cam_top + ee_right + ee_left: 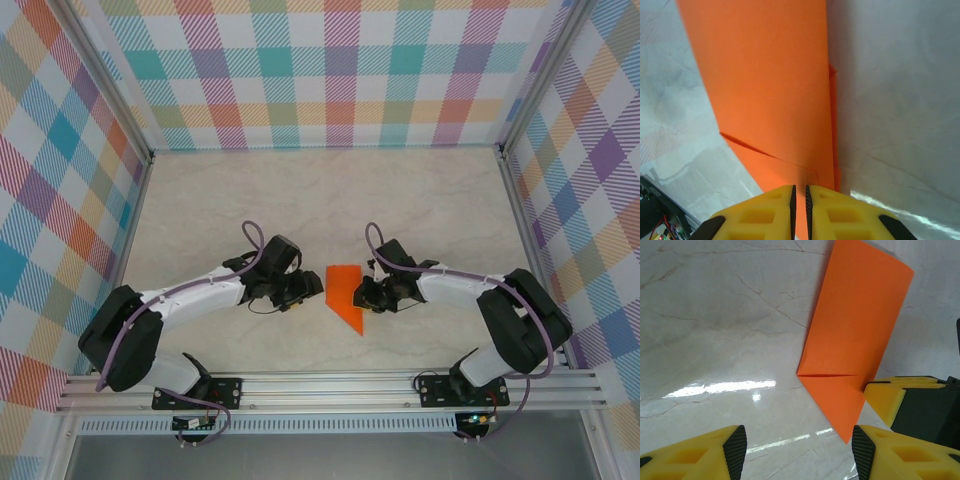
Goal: Fold a paper plane with a square sheet of paper (pick it up from the middle)
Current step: Fold the wing for the fifth time at the center of the table.
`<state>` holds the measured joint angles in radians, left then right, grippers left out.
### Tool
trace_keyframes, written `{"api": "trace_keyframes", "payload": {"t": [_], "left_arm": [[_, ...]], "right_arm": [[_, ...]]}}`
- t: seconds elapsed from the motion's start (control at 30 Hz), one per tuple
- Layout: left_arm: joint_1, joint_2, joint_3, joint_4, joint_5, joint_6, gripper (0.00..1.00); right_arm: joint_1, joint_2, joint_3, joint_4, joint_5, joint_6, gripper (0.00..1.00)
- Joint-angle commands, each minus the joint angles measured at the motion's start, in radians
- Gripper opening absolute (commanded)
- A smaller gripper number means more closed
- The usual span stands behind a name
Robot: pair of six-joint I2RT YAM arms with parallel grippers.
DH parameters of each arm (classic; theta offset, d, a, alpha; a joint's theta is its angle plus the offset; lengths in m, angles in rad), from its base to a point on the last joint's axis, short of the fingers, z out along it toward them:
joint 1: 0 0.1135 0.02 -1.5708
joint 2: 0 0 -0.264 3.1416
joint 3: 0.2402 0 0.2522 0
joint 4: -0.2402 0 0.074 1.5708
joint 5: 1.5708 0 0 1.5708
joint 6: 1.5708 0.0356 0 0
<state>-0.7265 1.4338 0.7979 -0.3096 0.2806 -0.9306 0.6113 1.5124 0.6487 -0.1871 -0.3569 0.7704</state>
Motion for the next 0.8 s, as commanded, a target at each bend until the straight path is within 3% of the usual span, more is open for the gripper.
{"api": "trace_keyframes", "payload": {"t": [0.0, 0.33, 0.77], "left_arm": [[-0.021, 0.034, 0.038, 0.023, 0.023, -0.016, 0.6], [-0.047, 0.14, 0.08, 0.104, 0.031, -0.065, 0.6], [-0.077, 0.262, 0.1, 0.21, 0.042, -0.152, 0.56]], "right_arm": [[-0.018, 0.03, -0.033, 0.067, -0.051, -0.015, 0.16], [-0.07, 0.042, -0.121, 0.179, -0.106, 0.01, 0.15], [-0.094, 0.049, -0.155, 0.202, -0.114, 0.01, 0.16]]}}
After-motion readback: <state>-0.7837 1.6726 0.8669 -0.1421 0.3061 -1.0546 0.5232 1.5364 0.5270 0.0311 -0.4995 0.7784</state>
